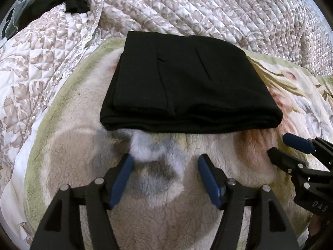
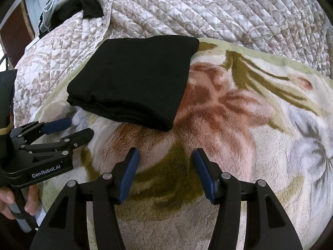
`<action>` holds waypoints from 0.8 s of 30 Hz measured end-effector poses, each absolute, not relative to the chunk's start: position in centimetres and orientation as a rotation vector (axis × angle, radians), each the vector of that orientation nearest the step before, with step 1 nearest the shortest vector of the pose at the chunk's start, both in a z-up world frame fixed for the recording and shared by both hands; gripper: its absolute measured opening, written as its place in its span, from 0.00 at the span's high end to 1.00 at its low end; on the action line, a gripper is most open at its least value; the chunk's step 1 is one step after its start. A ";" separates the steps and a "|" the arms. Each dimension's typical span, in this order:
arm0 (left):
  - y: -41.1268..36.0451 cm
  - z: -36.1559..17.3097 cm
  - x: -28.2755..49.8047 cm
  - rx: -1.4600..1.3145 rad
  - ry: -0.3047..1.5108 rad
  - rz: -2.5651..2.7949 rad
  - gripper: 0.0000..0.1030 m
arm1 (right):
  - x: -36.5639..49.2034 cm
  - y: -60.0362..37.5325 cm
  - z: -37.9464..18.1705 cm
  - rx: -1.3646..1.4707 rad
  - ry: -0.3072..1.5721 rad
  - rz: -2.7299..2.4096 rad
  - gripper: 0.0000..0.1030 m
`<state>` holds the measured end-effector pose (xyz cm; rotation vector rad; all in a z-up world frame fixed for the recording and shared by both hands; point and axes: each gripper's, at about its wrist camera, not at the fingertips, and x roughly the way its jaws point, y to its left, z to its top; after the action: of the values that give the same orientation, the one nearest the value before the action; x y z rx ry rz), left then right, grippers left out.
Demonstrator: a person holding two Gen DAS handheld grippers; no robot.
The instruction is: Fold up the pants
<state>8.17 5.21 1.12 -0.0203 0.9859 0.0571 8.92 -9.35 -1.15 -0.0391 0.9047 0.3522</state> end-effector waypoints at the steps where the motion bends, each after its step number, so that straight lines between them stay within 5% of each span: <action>1: 5.3 1.1 8.2 -0.022 0.986 0.057 0.33 | 8.9 -9.3 -1.1 -0.039 0.905 0.352 0.46; 24: 5.2 1.1 8.4 -0.034 0.996 0.075 0.30 | 8.9 -9.3 -1.2 -0.045 0.903 0.353 0.45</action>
<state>8.41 5.23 1.13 -0.0338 0.9955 0.0748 8.92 -9.31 -1.22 -0.0445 0.9035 0.3527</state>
